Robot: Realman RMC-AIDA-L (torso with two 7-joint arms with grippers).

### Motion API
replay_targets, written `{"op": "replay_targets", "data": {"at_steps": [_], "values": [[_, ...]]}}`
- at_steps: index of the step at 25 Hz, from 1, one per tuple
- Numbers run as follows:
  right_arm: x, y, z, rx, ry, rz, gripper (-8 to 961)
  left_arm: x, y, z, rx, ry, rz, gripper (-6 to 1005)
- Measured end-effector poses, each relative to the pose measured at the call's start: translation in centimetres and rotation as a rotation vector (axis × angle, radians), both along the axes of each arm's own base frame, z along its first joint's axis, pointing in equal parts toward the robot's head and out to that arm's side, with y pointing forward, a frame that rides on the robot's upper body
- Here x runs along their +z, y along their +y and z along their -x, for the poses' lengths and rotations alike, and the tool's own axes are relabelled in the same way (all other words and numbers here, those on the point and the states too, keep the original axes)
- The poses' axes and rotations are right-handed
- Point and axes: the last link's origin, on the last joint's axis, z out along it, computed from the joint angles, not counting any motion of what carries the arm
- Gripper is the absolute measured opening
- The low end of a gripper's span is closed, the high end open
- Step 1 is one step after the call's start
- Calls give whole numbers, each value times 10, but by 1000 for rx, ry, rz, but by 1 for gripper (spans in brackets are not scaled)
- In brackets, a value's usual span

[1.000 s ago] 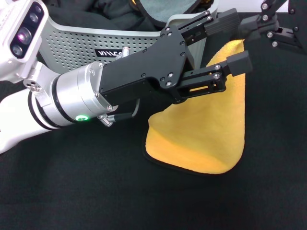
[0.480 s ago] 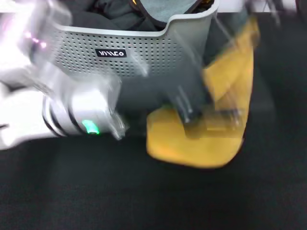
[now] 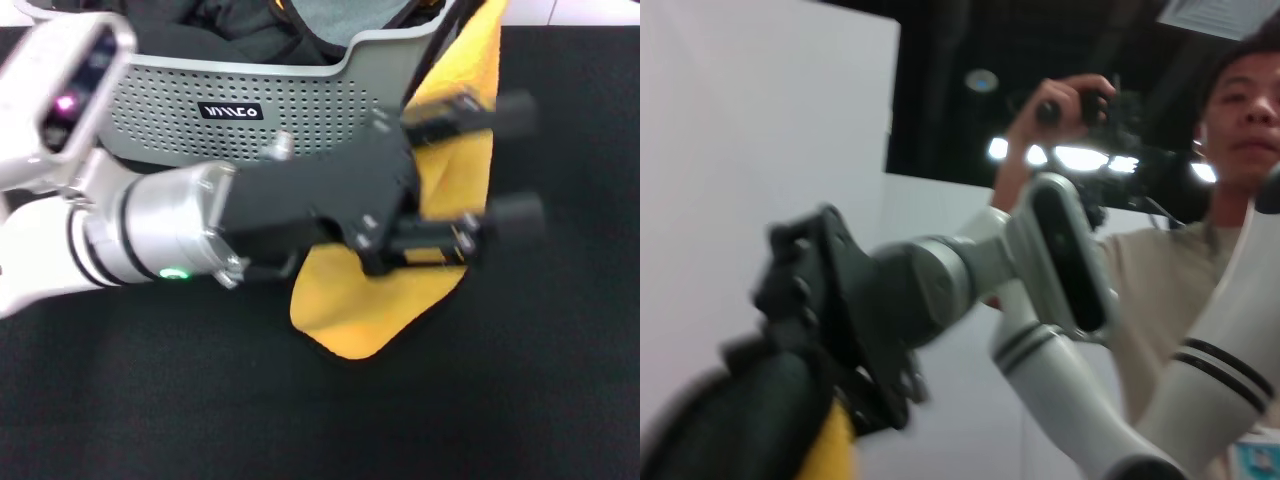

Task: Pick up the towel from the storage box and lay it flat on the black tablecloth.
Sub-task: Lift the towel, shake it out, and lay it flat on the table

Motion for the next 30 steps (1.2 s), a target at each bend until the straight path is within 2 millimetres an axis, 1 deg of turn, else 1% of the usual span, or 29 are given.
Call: {"op": "replay_targets", "data": {"at_steps": [4,7,12,30], "values": [[1,-3,-8,-24,-6,-21,11,18,6,14,104,-81,-101,773],[3,-6,-16,-40,-6,-36,12,23,6,20,143,-103,-127,773],[0,-7,-20,-35,-5,-38,13,23,6,23,160,-102,-133,773],[-3,-7,-18,-24,-9,-24,17,22,8,26,183,-97,-138,773]]}}
